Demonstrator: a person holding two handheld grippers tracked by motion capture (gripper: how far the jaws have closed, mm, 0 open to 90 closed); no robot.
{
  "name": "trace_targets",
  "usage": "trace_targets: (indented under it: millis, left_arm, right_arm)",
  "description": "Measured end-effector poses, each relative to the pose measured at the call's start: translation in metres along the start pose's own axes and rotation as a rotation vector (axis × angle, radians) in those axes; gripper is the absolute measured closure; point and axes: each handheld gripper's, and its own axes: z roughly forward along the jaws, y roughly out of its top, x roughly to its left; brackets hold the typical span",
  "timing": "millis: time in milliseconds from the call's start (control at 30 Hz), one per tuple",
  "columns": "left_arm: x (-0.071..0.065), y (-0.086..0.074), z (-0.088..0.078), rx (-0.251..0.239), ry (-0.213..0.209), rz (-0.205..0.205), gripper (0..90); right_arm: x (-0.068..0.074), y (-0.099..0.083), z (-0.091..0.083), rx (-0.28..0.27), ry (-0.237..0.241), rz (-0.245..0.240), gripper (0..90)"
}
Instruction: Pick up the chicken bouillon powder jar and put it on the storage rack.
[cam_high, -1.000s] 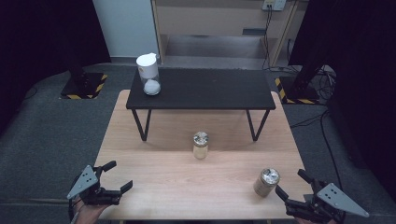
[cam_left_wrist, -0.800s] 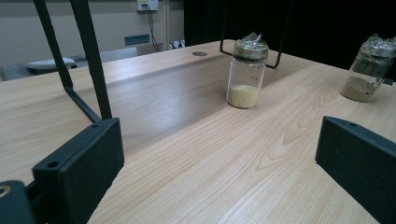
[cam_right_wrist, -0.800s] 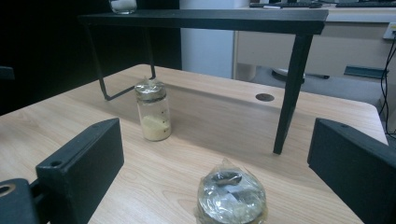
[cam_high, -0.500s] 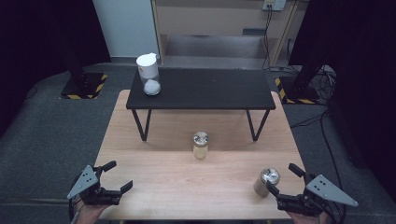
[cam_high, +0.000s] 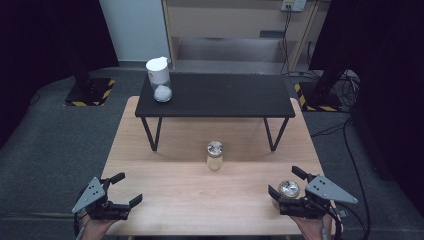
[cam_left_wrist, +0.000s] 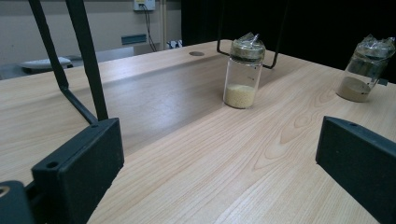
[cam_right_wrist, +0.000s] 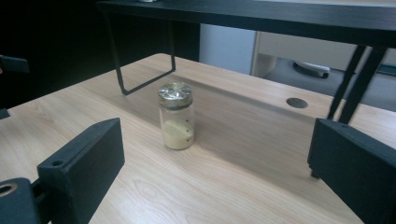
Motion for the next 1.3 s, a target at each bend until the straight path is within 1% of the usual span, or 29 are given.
trace_targets:
  millis: [300, 467, 567, 667, 800, 1000, 1167, 1300]
  left_arm:
    - [0.000, 0.000, 0.000, 0.002, -0.004, 0.004, 0.0]
    - [0.000, 0.000, 0.000, 0.002, -0.005, 0.004, 0.0]
    - [0.000, 0.000, 0.000, 0.000, -0.005, 0.002, 0.0]
    - [0.000, 0.000, 0.000, 0.000, -0.006, 0.002, 0.0]
    - [0.000, 0.000, -0.001, 0.000, -0.007, 0.003, 0.0]
    - [0.000, 0.000, -0.001, 0.002, -0.008, 0.006, 0.0]
    - [0.000, 0.000, -0.001, 0.003, -0.008, 0.006, 0.0]
    - [0.000, 0.000, -0.001, 0.005, -0.010, 0.008, 0.0]
  right_arm:
    - [0.003, 0.012, 0.027, 0.025, 0.032, -0.002, 4.4]
    - [0.008, 0.019, 0.043, 0.036, 0.041, -0.029, 4.6]
    - [0.009, 0.022, 0.052, 0.046, 0.052, -0.031, 4.7]
    - [0.011, 0.023, 0.062, 0.053, 0.061, -0.027, 4.7]
    - [0.015, 0.027, 0.075, 0.067, 0.069, -0.035, 4.8]
    - [0.016, 0.030, 0.094, 0.079, 0.083, -0.039, 4.9]
    - [0.017, 0.033, 0.107, 0.090, 0.087, -0.047, 5.0]
    - [0.016, 0.034, 0.115, 0.098, 0.097, -0.041, 5.0]
